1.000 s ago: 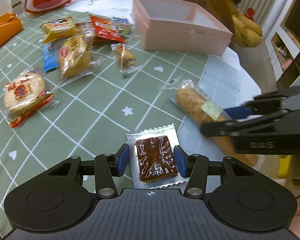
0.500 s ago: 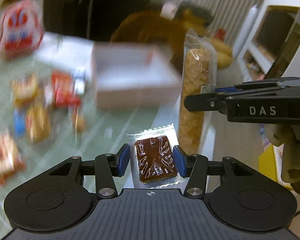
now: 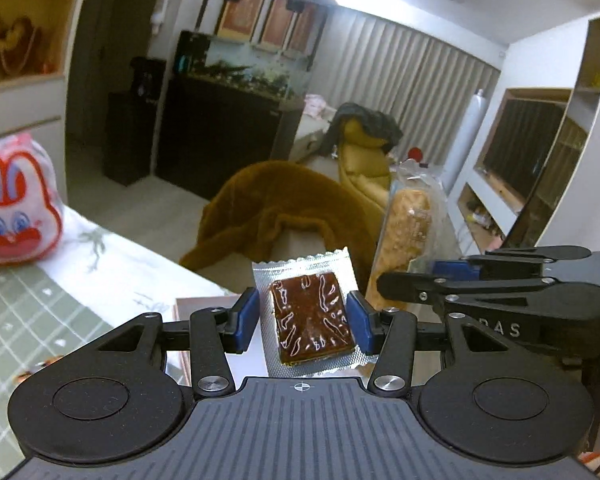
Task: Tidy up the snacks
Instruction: 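Open both tools to drop the wafer and roll into the pink box, then move the left tool to the round yellow bun while the right tool reaches a small orange snack stick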
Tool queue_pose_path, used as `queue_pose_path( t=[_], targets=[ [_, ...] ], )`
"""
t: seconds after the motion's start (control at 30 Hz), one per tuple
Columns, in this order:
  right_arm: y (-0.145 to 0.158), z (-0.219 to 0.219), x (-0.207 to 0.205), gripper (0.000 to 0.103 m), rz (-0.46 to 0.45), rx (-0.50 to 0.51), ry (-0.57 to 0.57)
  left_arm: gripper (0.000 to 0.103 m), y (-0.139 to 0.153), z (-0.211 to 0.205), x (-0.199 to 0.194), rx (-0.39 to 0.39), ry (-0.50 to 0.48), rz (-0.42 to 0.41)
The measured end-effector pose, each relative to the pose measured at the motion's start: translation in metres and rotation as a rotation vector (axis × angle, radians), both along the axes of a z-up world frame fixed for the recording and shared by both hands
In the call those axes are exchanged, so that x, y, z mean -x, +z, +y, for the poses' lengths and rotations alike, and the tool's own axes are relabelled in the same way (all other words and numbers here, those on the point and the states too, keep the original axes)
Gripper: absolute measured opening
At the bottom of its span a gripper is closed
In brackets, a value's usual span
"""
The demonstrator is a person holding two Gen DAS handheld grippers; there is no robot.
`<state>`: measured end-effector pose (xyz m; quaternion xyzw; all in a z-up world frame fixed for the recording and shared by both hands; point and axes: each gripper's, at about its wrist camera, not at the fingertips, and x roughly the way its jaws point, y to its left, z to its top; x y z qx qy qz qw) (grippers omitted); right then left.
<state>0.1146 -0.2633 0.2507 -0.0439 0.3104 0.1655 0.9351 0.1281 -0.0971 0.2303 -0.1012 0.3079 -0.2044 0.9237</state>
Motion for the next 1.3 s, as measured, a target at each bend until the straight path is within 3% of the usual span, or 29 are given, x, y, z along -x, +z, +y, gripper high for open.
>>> queue_pose_path(
  t=[0.07,0.2,0.37,0.47,0.63,0.7,0.83,1.03,1.13,1.3],
  targets=[
    [-0.013,0.003,-0.029,0.027,0.072,-0.007,-0.017,0.054,-0.022,0.004,-0.020,0.033,0.010,0.041],
    [-0.059,0.010,-0.077,0.028,0.238,-0.022,-0.041,0.056,-0.088,0.016,-0.076,0.138,-0.002,0.259],
    [-0.105,0.004,-0.104,0.035,0.340,-0.058,-0.093,0.055,-0.131,0.032,-0.081,0.105,0.106,0.317],
    [-0.119,-0.005,-0.094,0.043,0.334,-0.058,-0.090,0.055,-0.137,0.041,-0.077,0.145,0.109,0.341],
    [-0.141,-0.015,-0.066,0.044,0.337,-0.038,-0.098,0.055,-0.128,0.045,-0.065,0.212,0.106,0.310],
    [-0.149,-0.014,-0.048,0.044,0.324,-0.030,-0.079,0.055,-0.125,0.049,-0.051,0.187,0.135,0.294],
    [-0.163,-0.004,-0.009,0.044,0.283,-0.001,-0.031,0.055,-0.124,0.069,-0.009,0.058,0.238,0.242],
    [-0.192,0.024,0.037,0.054,0.175,0.101,-0.020,0.055,-0.141,0.118,0.041,-0.025,0.437,0.268],
    [-0.208,0.034,0.045,0.054,0.234,0.098,0.024,0.055,-0.147,0.142,0.060,-0.060,0.515,0.286],
    [-0.222,0.038,0.048,0.054,0.314,0.052,0.028,0.055,-0.152,0.168,0.071,-0.003,0.561,0.340]
  ],
)
